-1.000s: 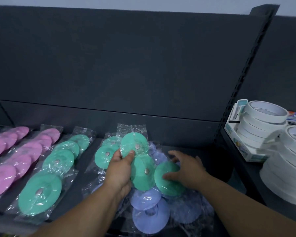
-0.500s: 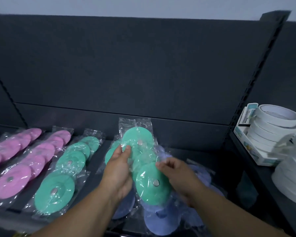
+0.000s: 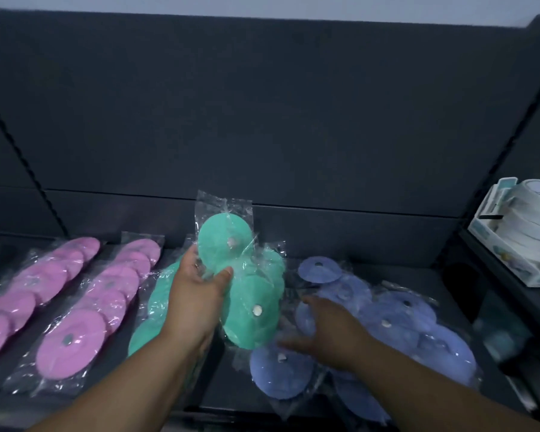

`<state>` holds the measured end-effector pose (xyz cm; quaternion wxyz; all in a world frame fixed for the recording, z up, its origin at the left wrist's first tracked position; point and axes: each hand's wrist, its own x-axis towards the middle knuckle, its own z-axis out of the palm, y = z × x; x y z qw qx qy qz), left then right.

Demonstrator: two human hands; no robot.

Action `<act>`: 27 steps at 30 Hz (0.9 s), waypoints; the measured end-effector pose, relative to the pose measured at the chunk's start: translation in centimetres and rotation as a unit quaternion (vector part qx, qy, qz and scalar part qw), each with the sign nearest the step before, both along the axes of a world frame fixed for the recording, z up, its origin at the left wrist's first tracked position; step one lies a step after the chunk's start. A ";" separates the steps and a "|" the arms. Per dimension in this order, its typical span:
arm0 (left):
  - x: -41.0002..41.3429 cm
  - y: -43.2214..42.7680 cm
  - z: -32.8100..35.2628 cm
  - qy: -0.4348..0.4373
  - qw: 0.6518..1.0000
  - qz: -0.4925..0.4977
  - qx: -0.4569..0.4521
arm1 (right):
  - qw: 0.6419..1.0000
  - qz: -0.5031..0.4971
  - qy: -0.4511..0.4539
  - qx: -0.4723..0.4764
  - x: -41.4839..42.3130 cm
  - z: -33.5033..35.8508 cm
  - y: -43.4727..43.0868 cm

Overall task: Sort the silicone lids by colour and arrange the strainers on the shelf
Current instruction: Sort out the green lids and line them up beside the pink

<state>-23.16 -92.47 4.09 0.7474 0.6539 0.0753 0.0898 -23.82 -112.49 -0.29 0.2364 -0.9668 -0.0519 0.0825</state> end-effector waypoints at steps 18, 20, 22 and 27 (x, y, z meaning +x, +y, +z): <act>1.8 3.6 -1.9 0.055 0.996 -0.058 -0.032 | 0.992 -0.058 0.112 0.004 0.6 2.0 -1.5; 2.0 3.1 -1.9 0.064 0.994 -0.067 -0.059 | 0.982 -0.142 0.086 0.088 0.9 2.7 -2.8; 2.0 2.4 -1.9 0.074 0.991 -0.080 -0.081 | 0.962 -0.223 0.043 0.151 1.3 2.8 -4.8; 1.3 0.2 -2.3 0.097 0.986 -0.109 -0.083 | 0.962 -0.270 -0.029 0.019 1.9 1.8 -8.4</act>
